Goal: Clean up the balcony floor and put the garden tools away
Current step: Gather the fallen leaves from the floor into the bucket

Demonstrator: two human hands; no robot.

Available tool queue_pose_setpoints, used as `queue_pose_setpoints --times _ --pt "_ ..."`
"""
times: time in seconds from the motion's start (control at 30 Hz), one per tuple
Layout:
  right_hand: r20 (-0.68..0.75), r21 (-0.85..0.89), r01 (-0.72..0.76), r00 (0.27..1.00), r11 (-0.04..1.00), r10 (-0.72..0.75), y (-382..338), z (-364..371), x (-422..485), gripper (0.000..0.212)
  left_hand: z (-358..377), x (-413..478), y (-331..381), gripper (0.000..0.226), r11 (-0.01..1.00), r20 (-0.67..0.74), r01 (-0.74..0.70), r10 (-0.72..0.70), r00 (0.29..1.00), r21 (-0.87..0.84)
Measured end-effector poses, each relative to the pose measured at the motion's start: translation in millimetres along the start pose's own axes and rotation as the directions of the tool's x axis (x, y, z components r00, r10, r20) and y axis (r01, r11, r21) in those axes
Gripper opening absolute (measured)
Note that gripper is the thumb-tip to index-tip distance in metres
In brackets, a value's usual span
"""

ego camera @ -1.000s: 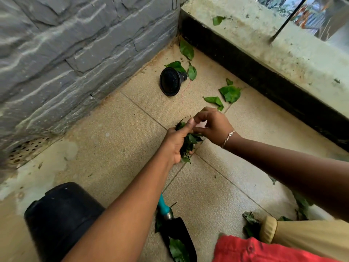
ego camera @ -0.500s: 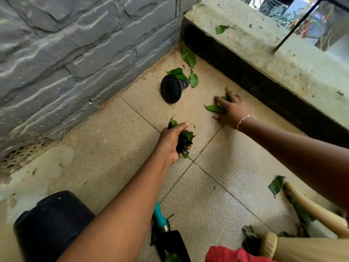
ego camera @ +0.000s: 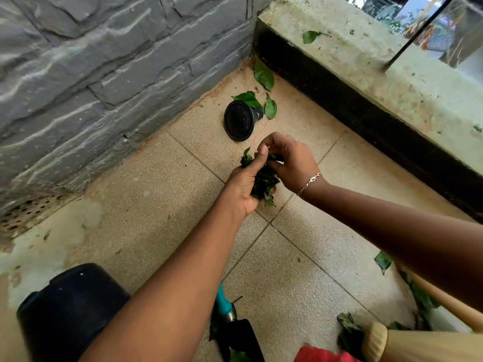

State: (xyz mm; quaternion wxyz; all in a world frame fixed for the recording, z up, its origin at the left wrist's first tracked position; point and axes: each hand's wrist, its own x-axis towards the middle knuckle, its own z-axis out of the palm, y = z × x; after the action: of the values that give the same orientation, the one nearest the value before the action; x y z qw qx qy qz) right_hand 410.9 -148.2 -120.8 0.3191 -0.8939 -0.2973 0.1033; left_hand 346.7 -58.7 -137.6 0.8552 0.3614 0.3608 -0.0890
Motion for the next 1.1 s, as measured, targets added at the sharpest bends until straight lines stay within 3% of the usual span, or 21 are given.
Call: queue_pose_setpoints --times 0.17,0.27,0.33,0.37,0.43,0.5,0.53,0.6,0.7,0.8,0.9,1.0,1.1 --pt "0.033 -0.081 0.000 0.999 0.997 0.003 -1 0 19 0.014 2 2 17 0.020 0.997 0.003 -0.034 0.034 0.999 -0.070" --pt "0.293 0.057 0.015 0.956 0.998 -0.031 4 -11 39 0.032 0 8 29 0.024 0.993 -0.166 -0.116 0.119 0.979 0.027" --pt "0.358 0.115 -0.020 0.933 0.993 -0.023 13 -24 57 0.045 -8 16 38 0.025 0.966 -0.319 -0.182 0.235 0.918 0.186" --pt "0.327 0.075 -0.007 0.945 0.997 -0.018 19 -30 69 0.049 -15 19 41 0.023 0.927 -0.387 -0.226 0.334 0.859 0.298" --pt "0.264 -0.205 0.106 0.963 0.973 -0.049 33 -42 97 0.061 -32 25 43 0.018 0.782 -0.408 -0.299 0.560 0.721 0.546" --pt "0.337 -0.478 0.213 0.941 0.852 -0.046 42 -49 128 0.079 -44 31 37 0.006 0.612 -0.286 -0.345 0.701 0.653 0.712" --pt "0.396 -0.544 0.254 0.918 0.800 -0.023 46 -50 143 0.089 -47 35 32 0.014 0.535 -0.222 -0.358 0.740 0.635 0.765" --pt "0.507 -0.592 0.320 0.861 0.740 0.033 48 -43 169 0.105 -51 42 23 0.019 0.430 -0.140 -0.392 0.798 0.586 0.813" --pt "0.624 -0.571 0.381 0.777 0.727 0.083 47 -24 200 0.116 -52 44 15 0.028 0.372 -0.113 -0.456 0.859 0.500 0.809" --pt "0.706 -0.517 0.469 0.707 0.716 0.046 47 -17 206 0.101 -51 44 15 0.046 0.343 -0.094 -0.452 0.868 0.487 0.823" --pt "0.651 -0.435 0.546 0.740 0.716 -0.168 57 -21 191 0.078 -51 43 18 0.054 0.254 -0.035 -0.426 0.888 0.459 0.868" --pt "0.604 -0.353 0.512 0.764 0.783 -0.226 67 -22 172 0.085 -50 42 18 0.052 0.214 0.004 -0.435 0.894 0.449 0.875" --pt "0.668 -0.415 0.617 0.705 0.668 -0.237 53 -15 175 0.070 -51 44 21 0.044 0.226 -0.012 -0.430 0.895 0.446 0.874"
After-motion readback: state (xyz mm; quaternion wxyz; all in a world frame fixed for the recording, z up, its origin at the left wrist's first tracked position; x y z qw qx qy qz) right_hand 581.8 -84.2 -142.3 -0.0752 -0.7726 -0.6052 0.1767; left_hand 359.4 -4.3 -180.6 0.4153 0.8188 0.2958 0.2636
